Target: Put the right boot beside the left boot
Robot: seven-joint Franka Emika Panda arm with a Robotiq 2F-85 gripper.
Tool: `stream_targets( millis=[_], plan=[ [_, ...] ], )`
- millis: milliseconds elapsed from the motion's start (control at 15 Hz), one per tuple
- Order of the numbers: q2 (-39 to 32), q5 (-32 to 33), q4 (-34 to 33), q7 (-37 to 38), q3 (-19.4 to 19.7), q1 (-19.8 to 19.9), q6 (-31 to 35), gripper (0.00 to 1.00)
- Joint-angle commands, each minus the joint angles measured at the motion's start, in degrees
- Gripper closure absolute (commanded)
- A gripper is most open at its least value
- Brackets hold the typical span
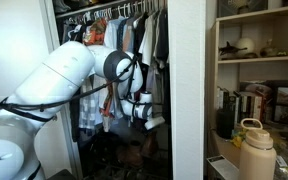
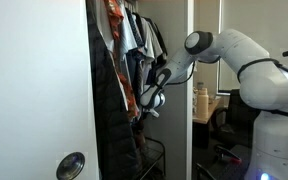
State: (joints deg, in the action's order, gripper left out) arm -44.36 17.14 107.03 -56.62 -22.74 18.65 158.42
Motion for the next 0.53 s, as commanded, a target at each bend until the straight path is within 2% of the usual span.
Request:
stream_targets(
  millis=[0, 467],
  plan=[
    [3.82, -2.69, 0.25, -11.97, -0.97, -0.41, -4.34, 0.95],
    [3.83, -0.83, -0.16, -29.68, 3.34, -5.97, -4.38, 0.95]
  ],
)
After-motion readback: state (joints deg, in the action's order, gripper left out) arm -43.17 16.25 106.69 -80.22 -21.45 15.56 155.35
